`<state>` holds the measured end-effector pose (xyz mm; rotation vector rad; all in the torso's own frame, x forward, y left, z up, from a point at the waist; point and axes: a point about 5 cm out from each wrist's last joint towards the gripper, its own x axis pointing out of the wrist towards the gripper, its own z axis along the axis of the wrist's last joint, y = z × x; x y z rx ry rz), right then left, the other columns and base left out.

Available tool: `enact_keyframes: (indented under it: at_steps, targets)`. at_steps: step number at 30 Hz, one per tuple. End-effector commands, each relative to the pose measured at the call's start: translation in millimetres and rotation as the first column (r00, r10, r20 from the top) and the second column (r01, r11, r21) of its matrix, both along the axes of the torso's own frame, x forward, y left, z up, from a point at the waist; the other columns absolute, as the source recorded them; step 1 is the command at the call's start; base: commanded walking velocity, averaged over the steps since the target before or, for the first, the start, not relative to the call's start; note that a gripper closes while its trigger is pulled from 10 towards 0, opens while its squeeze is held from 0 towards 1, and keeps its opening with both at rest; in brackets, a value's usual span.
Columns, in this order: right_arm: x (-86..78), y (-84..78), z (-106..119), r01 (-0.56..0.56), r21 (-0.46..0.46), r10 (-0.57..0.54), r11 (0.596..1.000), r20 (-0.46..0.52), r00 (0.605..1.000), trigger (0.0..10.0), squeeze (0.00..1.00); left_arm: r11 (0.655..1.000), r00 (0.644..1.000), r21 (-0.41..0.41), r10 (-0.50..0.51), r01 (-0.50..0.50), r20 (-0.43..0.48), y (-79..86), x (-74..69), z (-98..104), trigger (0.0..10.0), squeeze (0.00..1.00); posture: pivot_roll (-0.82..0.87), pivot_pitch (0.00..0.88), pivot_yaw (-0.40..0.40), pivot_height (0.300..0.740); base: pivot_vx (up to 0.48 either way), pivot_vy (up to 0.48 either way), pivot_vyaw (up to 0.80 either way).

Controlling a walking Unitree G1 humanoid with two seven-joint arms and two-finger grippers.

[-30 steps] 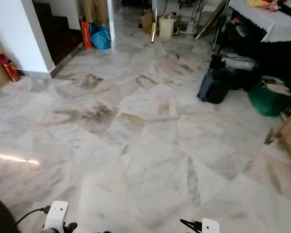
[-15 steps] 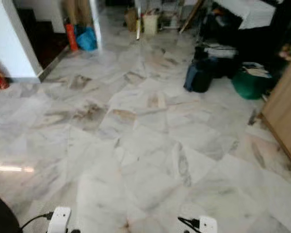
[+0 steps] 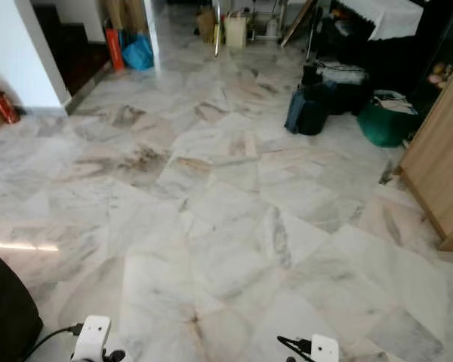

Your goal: Move the pillow to the sofa from floor

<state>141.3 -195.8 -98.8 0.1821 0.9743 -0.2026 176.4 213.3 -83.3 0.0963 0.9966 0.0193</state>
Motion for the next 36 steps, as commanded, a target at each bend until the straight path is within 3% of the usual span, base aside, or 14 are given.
enact_keyframes:
  at_steps: [1,36]
  targets:
    - [-4.6,-3.0,-1.4,-0.005,-0.010,0.004,1.000,-0.019,1.000,10.0,0.00,1.000,1.000,-0.001,0.000,0.000,0.003,-0.1,2.9,1.2,10.0,0.00,0.05,0.007,-0.034,0.740,-0.289,0.000,0.00]
    - [-7.0,-7.0,-1.6,-0.022,-0.014,0.022,1.000,-0.029,0.999,10.0,0.00,1.000,1.000,-0.004,0.009,-0.009,-0.002,-1.4,1.7,0.4,10.0,0.00,0.06,0.030,-0.049,0.740,-0.290,0.000,0.00]
